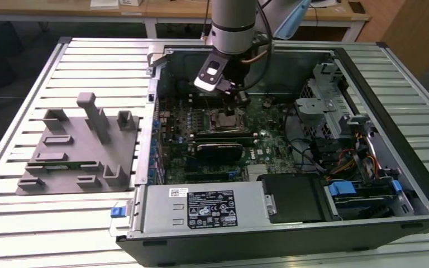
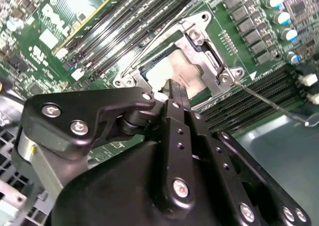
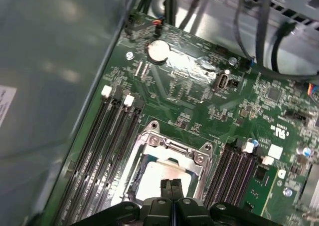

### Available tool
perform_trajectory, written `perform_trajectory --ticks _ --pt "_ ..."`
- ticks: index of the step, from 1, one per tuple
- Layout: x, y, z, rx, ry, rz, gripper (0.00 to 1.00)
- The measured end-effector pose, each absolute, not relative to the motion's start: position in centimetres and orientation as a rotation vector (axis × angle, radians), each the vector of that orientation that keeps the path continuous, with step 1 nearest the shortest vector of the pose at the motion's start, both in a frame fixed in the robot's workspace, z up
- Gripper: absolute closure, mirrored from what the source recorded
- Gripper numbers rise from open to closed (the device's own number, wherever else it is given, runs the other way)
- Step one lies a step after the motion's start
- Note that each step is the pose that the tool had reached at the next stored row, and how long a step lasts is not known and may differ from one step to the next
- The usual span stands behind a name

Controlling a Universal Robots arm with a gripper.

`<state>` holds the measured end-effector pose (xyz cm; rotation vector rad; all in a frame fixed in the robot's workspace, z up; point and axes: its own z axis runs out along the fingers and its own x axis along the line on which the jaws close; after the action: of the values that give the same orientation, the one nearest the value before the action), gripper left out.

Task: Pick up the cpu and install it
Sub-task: 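Close the cpu cover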

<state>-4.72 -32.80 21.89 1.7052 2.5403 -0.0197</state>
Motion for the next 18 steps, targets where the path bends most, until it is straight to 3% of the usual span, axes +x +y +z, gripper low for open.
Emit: perform_trajectory --ticks 18 --pt "-4.72 -32.8 21.89 1.314 2.751 -0.022 0.89"
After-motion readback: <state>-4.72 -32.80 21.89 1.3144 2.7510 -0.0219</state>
